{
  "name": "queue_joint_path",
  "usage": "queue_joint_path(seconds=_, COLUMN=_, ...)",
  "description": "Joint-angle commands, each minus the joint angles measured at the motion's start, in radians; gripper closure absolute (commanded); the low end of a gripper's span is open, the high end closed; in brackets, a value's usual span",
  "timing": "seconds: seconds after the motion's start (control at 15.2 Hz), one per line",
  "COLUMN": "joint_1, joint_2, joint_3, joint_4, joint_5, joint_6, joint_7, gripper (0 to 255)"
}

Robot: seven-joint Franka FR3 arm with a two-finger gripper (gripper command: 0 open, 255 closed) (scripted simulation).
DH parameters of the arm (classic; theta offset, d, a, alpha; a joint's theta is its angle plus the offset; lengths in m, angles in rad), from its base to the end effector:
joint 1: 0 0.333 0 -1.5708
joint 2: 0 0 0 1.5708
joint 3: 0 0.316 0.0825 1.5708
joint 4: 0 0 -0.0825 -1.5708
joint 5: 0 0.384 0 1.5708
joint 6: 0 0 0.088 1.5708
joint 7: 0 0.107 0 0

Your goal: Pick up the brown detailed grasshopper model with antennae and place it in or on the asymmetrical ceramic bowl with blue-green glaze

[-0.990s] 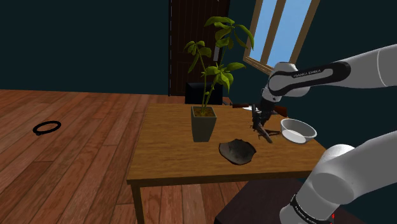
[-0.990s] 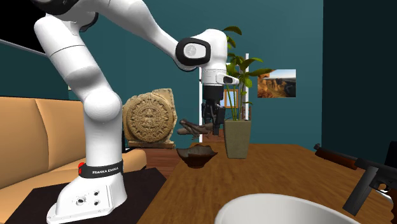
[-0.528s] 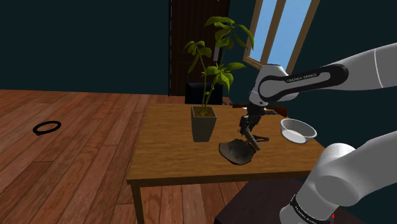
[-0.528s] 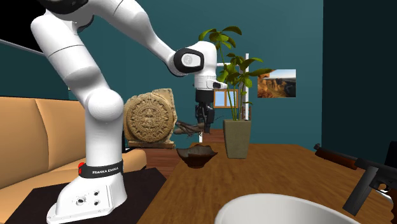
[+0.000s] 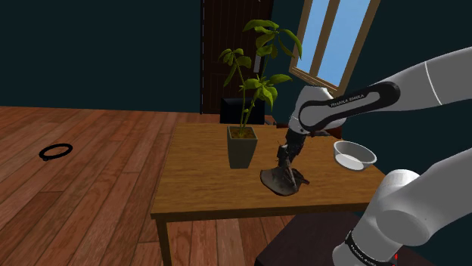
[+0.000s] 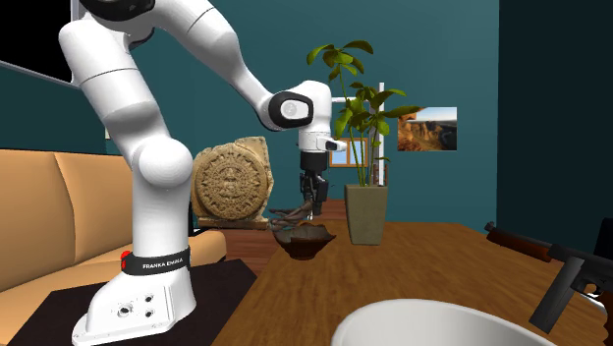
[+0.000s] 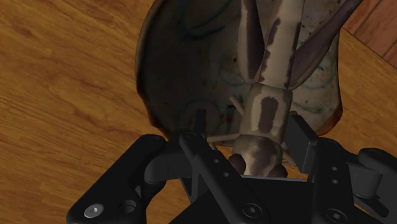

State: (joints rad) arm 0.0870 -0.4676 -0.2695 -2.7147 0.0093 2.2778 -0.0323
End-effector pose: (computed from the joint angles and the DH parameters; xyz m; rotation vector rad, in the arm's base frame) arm 0.3690 -0.0614 0.3663 -3.0096 0.1950 -0.0416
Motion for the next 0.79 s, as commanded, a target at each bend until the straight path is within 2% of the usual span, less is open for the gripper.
queue_joint_path(seconds=0.0, joint_1=0.004, joint_2=0.018, joint_3=-0.003, joint_4=-0.016, joint_5=0.004, joint_6=0.035, joint_7=-0.004, gripper=255)
queue_joint_path(seconds=0.2, joint_1=0.010, joint_2=0.052, joint_3=-0.011, joint_4=-0.036, joint_5=0.013, joint_6=0.088, joint_7=-0.016, gripper=255)
queue_joint_path(seconds=0.73, joint_1=0.010, joint_2=0.052, joint_3=-0.011, joint_4=-0.036, joint_5=0.013, joint_6=0.088, joint_7=-0.016, gripper=255)
